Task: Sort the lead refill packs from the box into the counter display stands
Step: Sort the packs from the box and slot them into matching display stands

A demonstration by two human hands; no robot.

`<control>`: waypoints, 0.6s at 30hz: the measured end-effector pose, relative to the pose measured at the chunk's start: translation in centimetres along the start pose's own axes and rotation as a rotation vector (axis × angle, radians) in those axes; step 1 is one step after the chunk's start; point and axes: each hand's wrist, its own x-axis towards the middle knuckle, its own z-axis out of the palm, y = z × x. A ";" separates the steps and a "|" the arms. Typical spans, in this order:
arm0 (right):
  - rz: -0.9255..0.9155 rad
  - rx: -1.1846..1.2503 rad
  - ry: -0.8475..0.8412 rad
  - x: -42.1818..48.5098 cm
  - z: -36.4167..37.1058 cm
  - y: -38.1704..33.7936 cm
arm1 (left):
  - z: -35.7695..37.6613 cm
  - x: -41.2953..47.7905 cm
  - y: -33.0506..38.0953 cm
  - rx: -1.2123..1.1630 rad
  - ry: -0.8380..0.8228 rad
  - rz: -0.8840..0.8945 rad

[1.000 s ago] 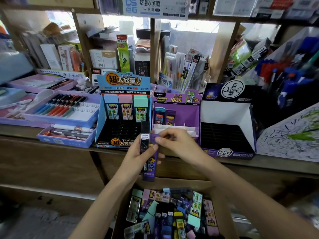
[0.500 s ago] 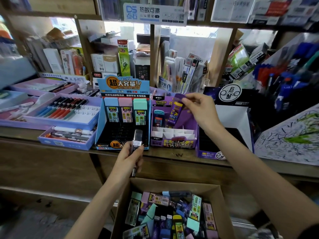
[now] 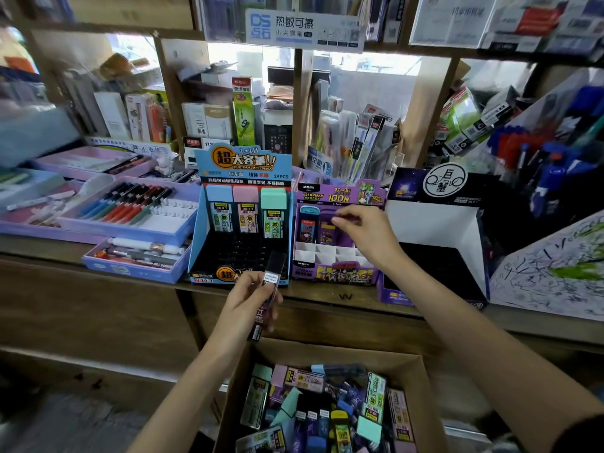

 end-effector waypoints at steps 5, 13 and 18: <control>0.070 -0.058 -0.019 -0.6 0.7 0.4 | 0.3 0.0 0.3 0.021 -0.015 0.040; 0.002 -0.028 0.041 -4.8 -0.1 -2.3 | 1.1 0.4 0.5 0.015 -0.017 0.138; 0.115 0.433 -0.266 -8.2 0.7 -5.0 | 2.4 0.8 0.4 -0.010 -0.050 0.206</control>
